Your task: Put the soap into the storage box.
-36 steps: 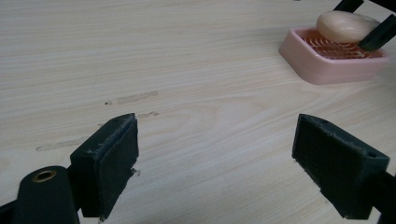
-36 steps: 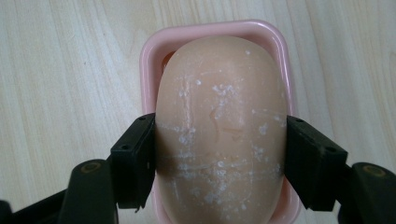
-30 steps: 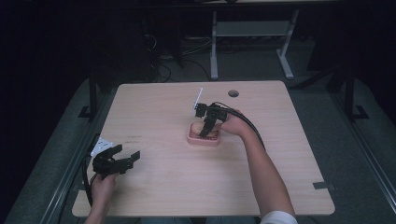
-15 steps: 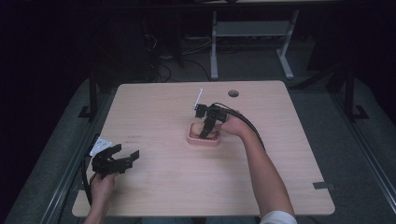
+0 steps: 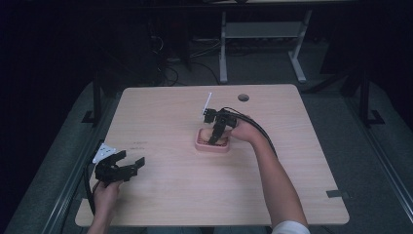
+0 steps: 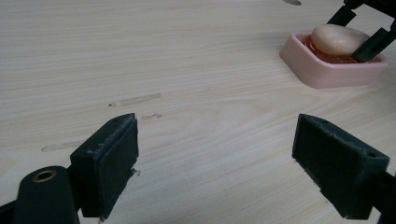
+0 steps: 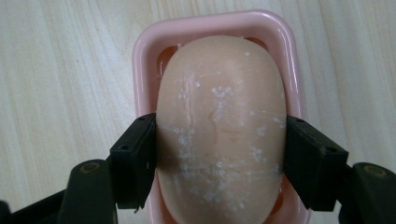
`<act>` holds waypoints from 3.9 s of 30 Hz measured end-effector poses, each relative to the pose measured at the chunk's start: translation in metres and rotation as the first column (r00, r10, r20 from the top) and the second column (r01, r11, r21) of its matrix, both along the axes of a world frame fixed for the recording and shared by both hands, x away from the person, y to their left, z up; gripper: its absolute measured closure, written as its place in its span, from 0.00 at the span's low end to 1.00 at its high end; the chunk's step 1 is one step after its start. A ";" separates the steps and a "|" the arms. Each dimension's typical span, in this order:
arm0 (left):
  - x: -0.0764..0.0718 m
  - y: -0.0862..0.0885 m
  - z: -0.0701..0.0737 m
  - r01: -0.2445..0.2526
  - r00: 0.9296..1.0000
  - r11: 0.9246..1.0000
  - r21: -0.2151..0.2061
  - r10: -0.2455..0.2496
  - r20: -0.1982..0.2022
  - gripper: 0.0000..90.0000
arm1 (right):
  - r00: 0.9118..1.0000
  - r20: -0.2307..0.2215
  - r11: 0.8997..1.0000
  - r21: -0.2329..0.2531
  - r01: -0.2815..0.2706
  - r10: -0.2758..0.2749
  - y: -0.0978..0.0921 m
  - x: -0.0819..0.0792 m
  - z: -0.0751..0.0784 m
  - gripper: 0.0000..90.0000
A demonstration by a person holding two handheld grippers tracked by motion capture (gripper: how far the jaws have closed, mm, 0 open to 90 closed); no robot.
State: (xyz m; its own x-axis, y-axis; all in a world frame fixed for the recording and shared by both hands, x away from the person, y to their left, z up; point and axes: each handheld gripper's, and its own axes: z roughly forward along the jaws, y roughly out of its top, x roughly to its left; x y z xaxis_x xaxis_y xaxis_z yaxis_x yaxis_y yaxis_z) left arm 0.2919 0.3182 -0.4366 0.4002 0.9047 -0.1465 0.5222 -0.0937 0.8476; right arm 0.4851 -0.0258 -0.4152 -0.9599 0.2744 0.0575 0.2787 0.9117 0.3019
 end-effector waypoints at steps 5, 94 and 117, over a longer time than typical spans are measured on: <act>0.000 0.000 0.000 0.000 1.000 1.000 -0.005 0.000 0.005 0.16 | 1.000 0.025 0.998 0.056 0.007 -0.008 -0.002 -0.002 0.011 0.33; -0.001 -0.005 -0.001 0.011 1.000 1.000 0.019 -0.011 0.008 0.16 | 0.985 -0.008 0.974 0.153 0.169 -0.170 -0.106 -0.056 0.010 0.26; -0.001 -0.007 -0.002 0.018 1.000 1.000 0.026 -0.018 0.008 0.16 | 0.979 -0.016 0.965 0.168 0.203 -0.203 -0.133 -0.073 0.003 0.25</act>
State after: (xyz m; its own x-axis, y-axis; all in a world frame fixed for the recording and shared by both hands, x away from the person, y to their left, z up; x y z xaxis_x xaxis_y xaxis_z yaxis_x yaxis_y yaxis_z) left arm 0.2905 0.3110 -0.4386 0.4173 0.9008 -0.1199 0.5132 -0.1247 0.8492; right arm 0.4120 -0.1591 -0.4127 -0.8852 0.4499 0.1179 0.4520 0.7723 0.4464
